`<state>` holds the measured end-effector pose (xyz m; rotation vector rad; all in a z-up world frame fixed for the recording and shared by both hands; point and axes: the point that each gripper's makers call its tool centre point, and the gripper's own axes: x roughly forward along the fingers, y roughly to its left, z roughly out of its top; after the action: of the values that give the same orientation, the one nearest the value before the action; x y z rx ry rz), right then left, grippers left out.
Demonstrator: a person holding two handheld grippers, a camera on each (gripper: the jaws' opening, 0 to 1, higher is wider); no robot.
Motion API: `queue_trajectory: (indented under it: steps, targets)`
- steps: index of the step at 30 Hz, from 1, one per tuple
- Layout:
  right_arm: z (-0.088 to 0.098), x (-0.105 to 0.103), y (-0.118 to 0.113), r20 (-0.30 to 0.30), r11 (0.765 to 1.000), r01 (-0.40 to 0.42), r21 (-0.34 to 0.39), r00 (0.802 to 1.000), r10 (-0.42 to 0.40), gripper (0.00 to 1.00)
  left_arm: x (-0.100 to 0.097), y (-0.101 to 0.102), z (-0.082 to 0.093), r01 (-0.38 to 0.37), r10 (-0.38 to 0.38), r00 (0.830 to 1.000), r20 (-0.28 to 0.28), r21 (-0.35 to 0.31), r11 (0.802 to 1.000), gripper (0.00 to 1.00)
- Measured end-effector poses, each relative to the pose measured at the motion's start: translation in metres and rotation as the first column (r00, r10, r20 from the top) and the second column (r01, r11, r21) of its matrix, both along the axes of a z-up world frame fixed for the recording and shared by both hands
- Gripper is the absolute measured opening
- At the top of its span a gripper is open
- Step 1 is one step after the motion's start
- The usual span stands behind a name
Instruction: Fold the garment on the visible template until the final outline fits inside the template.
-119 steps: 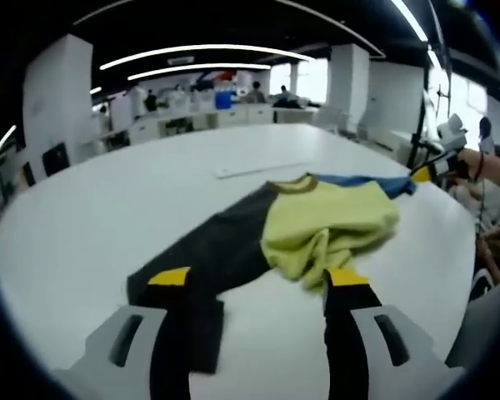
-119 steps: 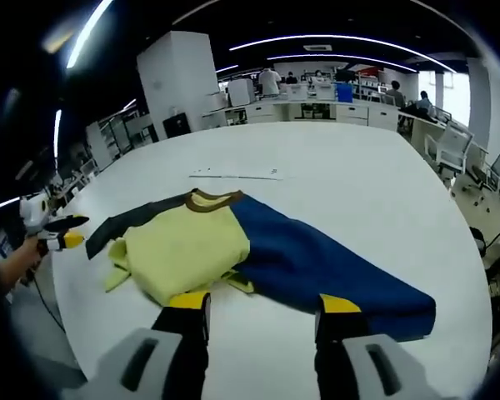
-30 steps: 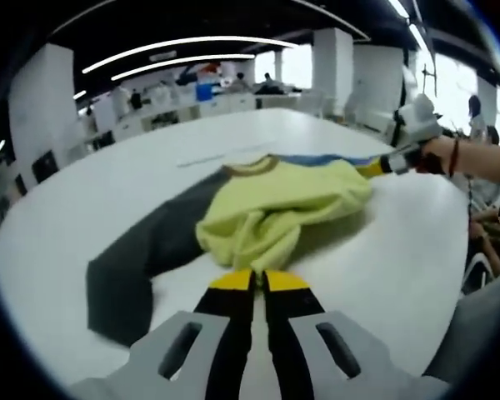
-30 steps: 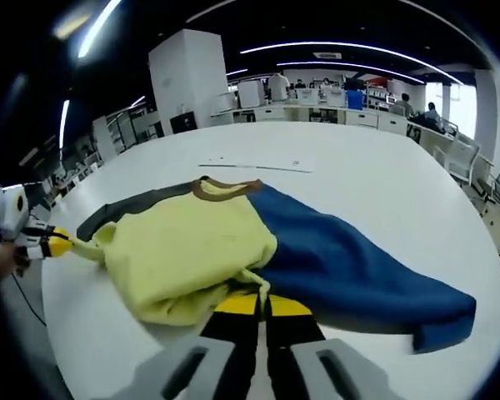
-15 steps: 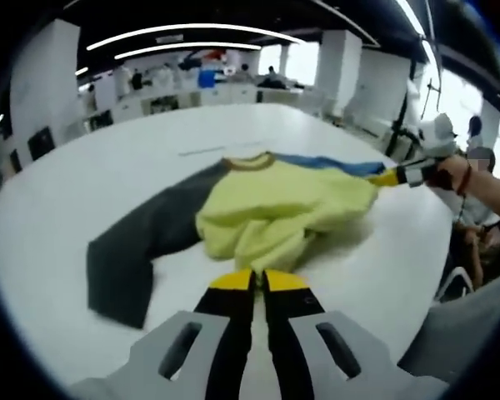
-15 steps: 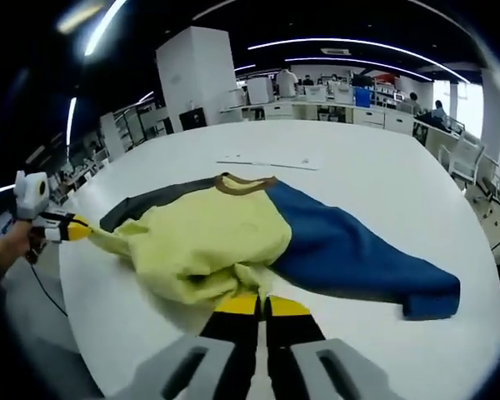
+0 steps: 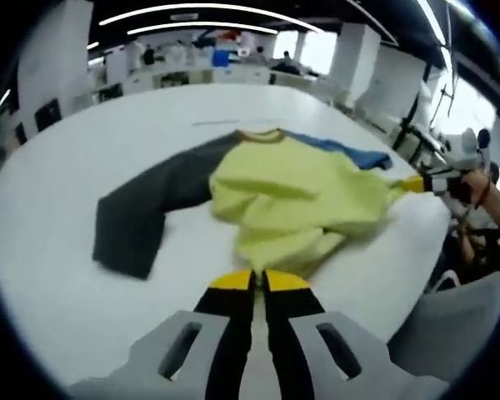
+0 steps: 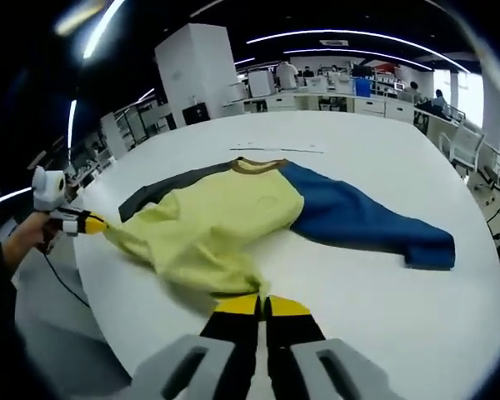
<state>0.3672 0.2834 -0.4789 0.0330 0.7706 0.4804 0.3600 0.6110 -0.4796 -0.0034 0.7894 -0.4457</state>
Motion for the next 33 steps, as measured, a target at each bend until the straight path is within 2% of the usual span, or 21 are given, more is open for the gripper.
queue_trajectory:
  steps: [2, 7, 13, 16, 21, 26, 33]
  targets:
    - [0.001, -0.012, 0.002, -0.007, 1.0, 0.001, 0.005, 1.0, -0.001, 0.0, -0.004, 0.004, -0.003, -0.022, 0.022, 1.0, -0.017, -0.016, 1.0, 0.01]
    - [-0.002, -0.034, 0.003, -0.033, 1.0, 0.008, 0.007, 0.999, -0.008, 0.0, -0.016, 0.015, -0.01, -0.04, 0.04, 0.998, -0.058, -0.01, 0.999, 0.01]
    - [-0.018, -0.06, 0.006, -0.097, 1.0, 0.004, -0.006, 0.995, -0.005, 0.0, -0.027, 0.02, -0.015, -0.049, 0.048, 0.994, -0.098, -0.008, 0.999, 0.01]
    - [-0.021, -0.07, 0.005, -0.109, 1.0, 0.01, -0.023, 0.994, -0.013, 0.0, -0.034, 0.021, -0.019, -0.054, 0.052, 0.992, -0.119, -0.016, 0.998, 0.01]
    - [-0.029, -0.079, -0.001, -0.112, 0.998, 0.033, -0.056, 0.993, -0.039, 0.0, -0.044, 0.021, -0.027, -0.057, 0.055, 0.987, -0.15, -0.009, 0.998, 0.01]
    - [-0.034, -0.088, -0.004, -0.122, 0.996, 0.066, -0.051, 0.99, -0.072, 0.0, -0.052, 0.02, -0.029, -0.033, 0.035, 0.986, -0.166, 0.017, 0.999, 0.01]
    - [-0.039, -0.092, -0.011, -0.133, 0.994, 0.089, -0.069, 0.986, -0.097, 0.0, -0.061, 0.018, -0.036, -0.048, 0.048, 0.978, -0.204, 0.009, 0.999, 0.01]
